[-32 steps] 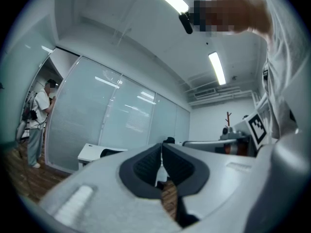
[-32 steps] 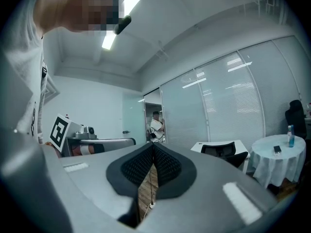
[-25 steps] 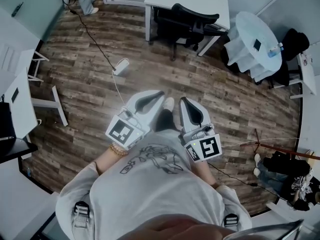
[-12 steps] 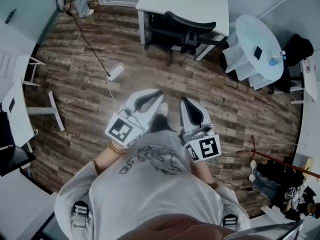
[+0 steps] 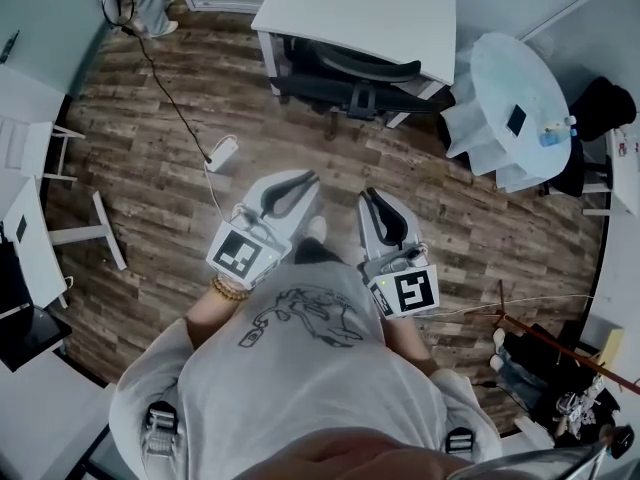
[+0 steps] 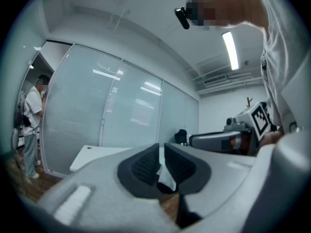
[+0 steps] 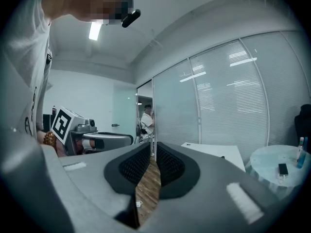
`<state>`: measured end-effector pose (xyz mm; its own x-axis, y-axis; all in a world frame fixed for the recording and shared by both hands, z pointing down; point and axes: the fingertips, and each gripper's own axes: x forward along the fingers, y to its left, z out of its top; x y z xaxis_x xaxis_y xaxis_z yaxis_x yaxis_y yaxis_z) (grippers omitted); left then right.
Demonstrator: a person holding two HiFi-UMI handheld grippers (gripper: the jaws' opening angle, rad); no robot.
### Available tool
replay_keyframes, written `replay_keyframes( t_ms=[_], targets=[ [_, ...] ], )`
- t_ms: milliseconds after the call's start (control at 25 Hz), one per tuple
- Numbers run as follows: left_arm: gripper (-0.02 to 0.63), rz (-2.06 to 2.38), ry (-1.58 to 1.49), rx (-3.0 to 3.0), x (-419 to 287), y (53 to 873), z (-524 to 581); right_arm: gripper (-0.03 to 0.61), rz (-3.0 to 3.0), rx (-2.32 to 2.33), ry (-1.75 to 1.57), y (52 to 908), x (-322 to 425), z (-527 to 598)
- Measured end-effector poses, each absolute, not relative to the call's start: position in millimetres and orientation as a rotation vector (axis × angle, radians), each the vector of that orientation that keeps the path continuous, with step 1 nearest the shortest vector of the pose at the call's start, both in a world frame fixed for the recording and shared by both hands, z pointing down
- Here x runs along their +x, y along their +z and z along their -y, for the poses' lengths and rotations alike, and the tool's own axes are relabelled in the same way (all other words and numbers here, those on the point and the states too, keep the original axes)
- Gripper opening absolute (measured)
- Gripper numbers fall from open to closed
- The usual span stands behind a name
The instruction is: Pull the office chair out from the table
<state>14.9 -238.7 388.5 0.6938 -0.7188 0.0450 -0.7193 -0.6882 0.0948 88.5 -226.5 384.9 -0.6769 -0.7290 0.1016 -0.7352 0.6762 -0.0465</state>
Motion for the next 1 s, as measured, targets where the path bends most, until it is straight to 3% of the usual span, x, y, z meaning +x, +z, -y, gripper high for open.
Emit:
replay_keyframes(
  t_ms=[360,1000],
  targets=[
    [0.08,1.257,0.244,2.855,32,420,330,0.087,2.751,1.168,0.063,410,115,318],
    [0.13,1.185,0.956,2.941,38,544,452,0.143,2.449,0.925,-0.227,515,140,443]
  ],
)
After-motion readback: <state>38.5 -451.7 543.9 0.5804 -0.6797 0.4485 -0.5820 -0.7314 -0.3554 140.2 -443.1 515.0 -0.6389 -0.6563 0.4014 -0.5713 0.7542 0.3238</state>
